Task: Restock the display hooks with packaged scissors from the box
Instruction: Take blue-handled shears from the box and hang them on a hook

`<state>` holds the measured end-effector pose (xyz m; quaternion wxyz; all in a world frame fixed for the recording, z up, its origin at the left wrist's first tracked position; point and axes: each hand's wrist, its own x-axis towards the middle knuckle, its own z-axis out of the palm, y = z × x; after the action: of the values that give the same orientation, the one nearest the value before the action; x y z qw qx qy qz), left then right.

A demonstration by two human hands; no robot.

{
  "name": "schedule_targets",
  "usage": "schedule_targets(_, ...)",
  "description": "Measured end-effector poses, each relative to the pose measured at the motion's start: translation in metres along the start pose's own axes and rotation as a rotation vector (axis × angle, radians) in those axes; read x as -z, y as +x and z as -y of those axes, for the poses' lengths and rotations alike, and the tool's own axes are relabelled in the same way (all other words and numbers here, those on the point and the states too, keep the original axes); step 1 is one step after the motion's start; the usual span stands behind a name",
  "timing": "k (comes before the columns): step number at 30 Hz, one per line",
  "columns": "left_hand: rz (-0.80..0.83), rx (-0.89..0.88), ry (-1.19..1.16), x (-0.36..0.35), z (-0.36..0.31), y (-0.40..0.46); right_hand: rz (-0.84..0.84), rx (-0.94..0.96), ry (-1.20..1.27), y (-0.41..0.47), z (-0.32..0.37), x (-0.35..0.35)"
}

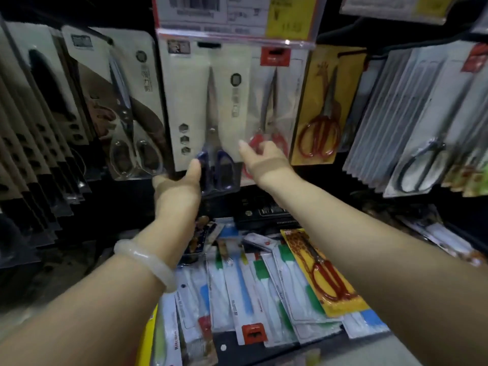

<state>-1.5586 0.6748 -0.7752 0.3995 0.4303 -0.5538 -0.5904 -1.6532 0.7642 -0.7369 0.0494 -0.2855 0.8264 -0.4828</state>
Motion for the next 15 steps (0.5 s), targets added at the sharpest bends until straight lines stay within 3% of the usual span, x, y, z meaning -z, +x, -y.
schedule_targets(2,0.058,0.122,0.044,-0.006,0.036,-0.012,0.114,-0.036,-0.119,-0.014,-0.026,0.013)
schedule_targets(5,0.328,0.198,0.23,-0.03,0.078,-0.053,0.241,-0.08,-0.379,-0.044,-0.077,0.047)
schedule_targets(8,0.735,0.067,0.549,-0.072,0.088,-0.109,0.438,-0.195,-0.689,-0.077,-0.123,0.089)
schedule_targets(11,0.975,-0.088,0.729,-0.115,0.083,-0.16,0.636,-0.372,-0.903,-0.106,-0.15,0.14)
schedule_targets(15,1.251,-0.248,0.823,-0.156,0.082,-0.235,0.473,-0.578,-0.979,-0.147,-0.188,0.236)
